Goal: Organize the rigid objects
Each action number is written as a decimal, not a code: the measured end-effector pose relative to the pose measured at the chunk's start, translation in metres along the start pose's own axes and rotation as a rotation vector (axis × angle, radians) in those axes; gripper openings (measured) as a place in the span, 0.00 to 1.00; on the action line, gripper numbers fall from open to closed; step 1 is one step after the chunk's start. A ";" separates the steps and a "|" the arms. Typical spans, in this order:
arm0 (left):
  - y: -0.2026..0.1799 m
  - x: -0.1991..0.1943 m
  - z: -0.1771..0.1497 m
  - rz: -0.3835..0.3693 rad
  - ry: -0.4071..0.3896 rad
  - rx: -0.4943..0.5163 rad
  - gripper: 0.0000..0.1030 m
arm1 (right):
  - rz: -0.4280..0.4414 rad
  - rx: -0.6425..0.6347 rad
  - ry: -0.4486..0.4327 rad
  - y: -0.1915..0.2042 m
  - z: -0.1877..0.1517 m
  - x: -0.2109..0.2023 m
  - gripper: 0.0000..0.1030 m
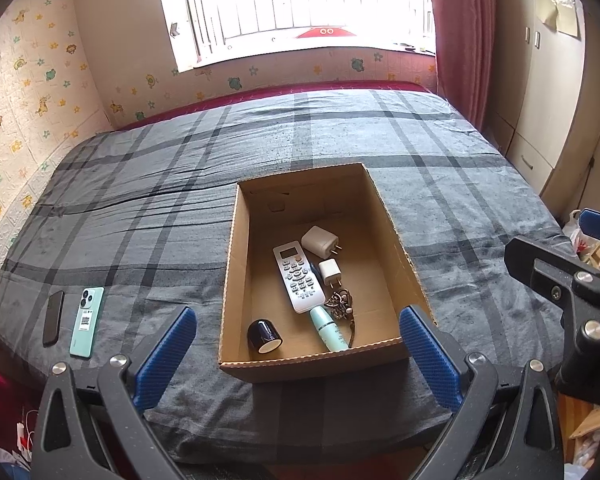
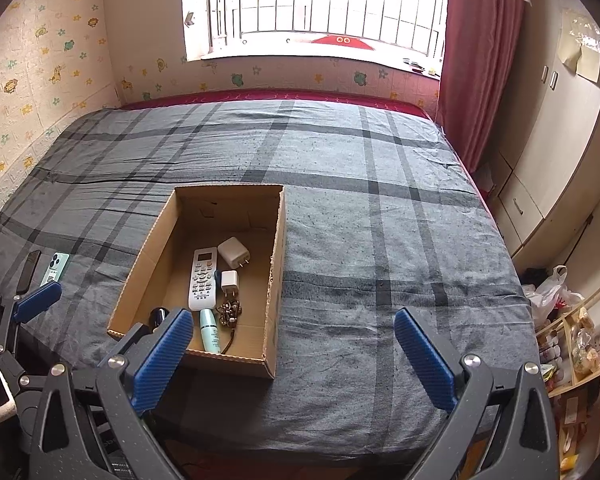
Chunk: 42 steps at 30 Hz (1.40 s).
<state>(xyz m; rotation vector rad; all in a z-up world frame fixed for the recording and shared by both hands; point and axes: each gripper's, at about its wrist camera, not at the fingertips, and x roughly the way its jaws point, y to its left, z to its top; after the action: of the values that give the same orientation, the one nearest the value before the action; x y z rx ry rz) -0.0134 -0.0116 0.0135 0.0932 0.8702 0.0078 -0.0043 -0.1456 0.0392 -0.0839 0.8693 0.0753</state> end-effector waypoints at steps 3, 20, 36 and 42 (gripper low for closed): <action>0.000 -0.001 0.000 -0.003 -0.001 0.001 1.00 | 0.005 -0.001 -0.004 0.000 0.000 0.000 1.00; -0.002 -0.001 0.001 -0.009 -0.004 0.007 1.00 | 0.003 -0.006 0.001 0.001 0.000 -0.001 1.00; -0.003 -0.003 0.000 -0.016 -0.006 0.007 1.00 | 0.000 -0.007 -0.003 0.001 -0.001 -0.001 1.00; -0.003 -0.001 0.001 -0.020 -0.003 0.009 1.00 | 0.000 -0.010 -0.004 -0.001 0.000 -0.001 1.00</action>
<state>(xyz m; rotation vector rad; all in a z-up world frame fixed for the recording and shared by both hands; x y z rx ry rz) -0.0136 -0.0150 0.0148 0.0929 0.8686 -0.0147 -0.0046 -0.1464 0.0396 -0.0932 0.8651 0.0797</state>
